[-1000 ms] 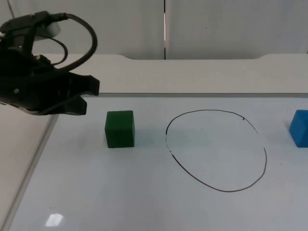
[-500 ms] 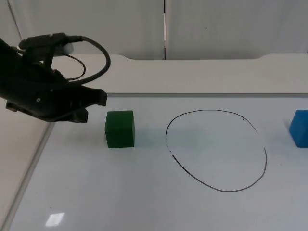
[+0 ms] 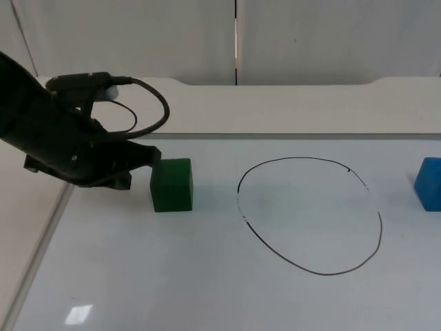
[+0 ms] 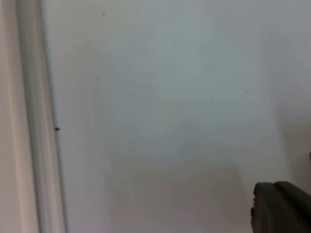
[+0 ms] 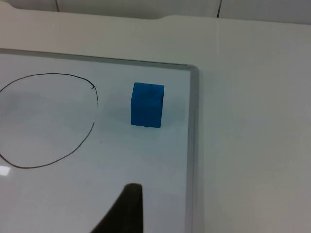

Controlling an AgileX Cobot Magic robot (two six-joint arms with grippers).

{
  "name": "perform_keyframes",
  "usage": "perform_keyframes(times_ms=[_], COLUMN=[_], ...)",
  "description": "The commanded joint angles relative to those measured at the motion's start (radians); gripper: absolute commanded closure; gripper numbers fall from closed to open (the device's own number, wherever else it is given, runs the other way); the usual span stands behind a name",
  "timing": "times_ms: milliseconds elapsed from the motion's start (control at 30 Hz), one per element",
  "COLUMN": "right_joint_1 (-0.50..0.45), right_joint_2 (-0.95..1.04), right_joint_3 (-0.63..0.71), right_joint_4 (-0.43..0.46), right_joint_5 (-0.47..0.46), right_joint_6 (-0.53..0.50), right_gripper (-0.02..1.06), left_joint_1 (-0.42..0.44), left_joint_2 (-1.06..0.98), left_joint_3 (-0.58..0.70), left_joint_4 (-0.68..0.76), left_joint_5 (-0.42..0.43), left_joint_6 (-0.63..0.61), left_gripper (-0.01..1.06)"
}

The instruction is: Push the two cubes into the marked area.

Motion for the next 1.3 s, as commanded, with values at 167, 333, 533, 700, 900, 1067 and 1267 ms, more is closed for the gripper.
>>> perform_keyframes(times_ms=[167,333,533,700,900,1067,1267], right_joint_1=[-0.005,-0.005,-0.005,-0.005,-0.005,-0.005,-0.005], right_joint_2=[-0.003,-0.003,-0.003,-0.003,-0.003,-0.003,-0.003], right_joint_3=[0.002,0.002,0.002,0.002,0.002,0.002,0.002], right_joint_4=[-0.003,-0.003,-0.004,-0.004,-0.010,-0.012,-0.012], right_joint_5=[-0.007,-0.007,-0.007,-0.007,-0.007,-0.007,-0.007], right_joint_6=[0.001,0.001,0.003,0.003,0.003,0.003,0.003], right_gripper=[-0.01,-0.01,-0.01,-0.01,-0.01,-0.01,-0.01], left_joint_1=[-0.057,-0.085,-0.094,-0.106,-0.141,-0.163,-0.165], left_joint_2=[0.040,0.042,0.042,0.042,0.042,0.042,0.042], left_joint_3=[-0.031,-0.036,-0.047,-0.047,-0.047,-0.047,-0.047], left_joint_4=[-0.004,-0.004,-0.011,-0.016,-0.033,-0.042,-0.075], left_joint_5=[-0.043,-0.053,-0.051,-0.045,-0.053,-0.071,-0.069], left_joint_6=[-0.001,-0.001,-0.001,-0.001,-0.003,-0.003,-0.005], left_gripper=[1.05,1.05,1.05,1.05,1.05,1.05,1.05])
